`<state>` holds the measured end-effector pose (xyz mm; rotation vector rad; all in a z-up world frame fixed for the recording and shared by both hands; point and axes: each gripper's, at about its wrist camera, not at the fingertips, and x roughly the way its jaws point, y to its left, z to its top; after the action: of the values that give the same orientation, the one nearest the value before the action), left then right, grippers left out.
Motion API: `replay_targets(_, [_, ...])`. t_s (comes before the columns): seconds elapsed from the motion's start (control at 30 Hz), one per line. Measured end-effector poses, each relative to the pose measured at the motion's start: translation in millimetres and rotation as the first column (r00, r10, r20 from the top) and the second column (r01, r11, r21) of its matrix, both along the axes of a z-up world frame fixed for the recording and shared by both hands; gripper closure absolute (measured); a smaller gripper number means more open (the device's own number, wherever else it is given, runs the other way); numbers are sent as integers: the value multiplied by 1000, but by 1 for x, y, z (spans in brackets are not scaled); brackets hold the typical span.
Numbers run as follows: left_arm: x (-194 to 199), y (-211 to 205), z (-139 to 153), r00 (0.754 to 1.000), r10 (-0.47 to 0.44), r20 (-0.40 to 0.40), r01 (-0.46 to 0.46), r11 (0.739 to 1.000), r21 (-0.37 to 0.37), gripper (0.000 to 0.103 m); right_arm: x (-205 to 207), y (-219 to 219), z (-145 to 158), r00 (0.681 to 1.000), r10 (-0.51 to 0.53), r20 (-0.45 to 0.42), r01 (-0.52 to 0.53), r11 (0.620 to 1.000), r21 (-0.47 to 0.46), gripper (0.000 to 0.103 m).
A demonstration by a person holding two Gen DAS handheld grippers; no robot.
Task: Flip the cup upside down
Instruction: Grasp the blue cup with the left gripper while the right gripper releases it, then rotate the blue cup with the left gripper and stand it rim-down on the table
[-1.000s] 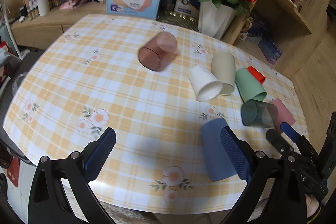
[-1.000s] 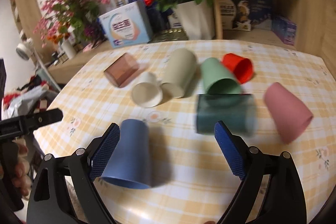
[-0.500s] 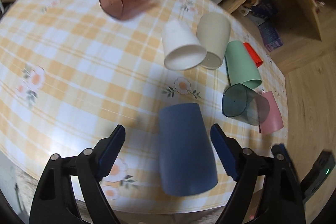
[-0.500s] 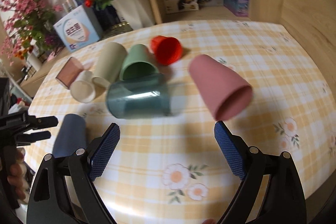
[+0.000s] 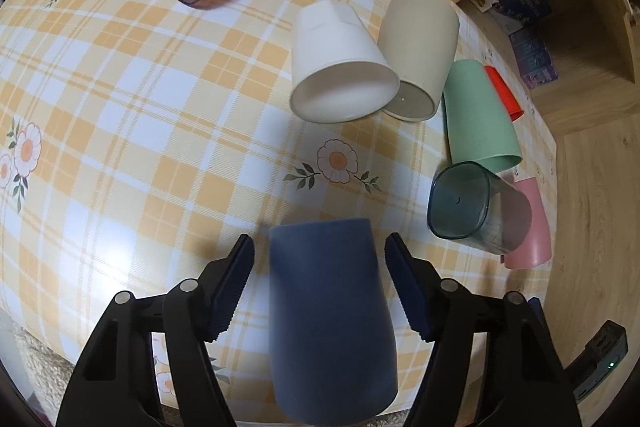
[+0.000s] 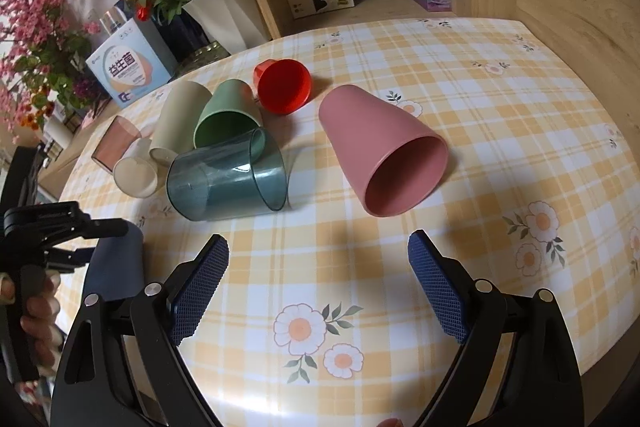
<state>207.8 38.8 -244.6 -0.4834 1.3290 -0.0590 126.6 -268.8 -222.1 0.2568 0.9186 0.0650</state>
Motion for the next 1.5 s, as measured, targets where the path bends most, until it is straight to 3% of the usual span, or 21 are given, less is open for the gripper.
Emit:
replay_targets(0.3, [10, -8, -8, 999, -37, -25, 37, 999, 32, 40, 1, -5, -3, 1000, -11, -9, 11, 1000, 19, 15])
replay_targets(0.37, [10, -7, -10, 999, -40, -28, 40, 999, 25, 47, 1, -5, -3, 1000, -14, -12, 15, 1000, 21, 15])
replay_targets(0.6, [8, -6, -13, 998, -54, -13, 54, 998, -10, 49, 1, -3, -3, 1000, -8, -19, 8, 1000, 21, 15])
replay_targets(0.83, [-19, 6, 6, 989, -116, 95, 116, 993, 11, 49, 0, 0, 0, 1000, -7, -12, 7, 1000, 23, 15])
replay_targets(1.07, [-55, 22, 32, 957, -173, 234, 142, 980, 143, 49, -2, 11, 2, 1000, 9, -14, -9, 1000, 26, 15])
replay_targets(1.4, [-83, 62, 61, 918, -151, 367, 64, 969, 239, 50, -6, 28, 4, 999, 48, -17, -48, 999, 15, 15])
replay_targets(1.5, [-80, 77, 61, 917, -123, 379, 29, 969, 244, 50, -8, 31, 3, 998, 56, -23, -56, 998, 12, 15])
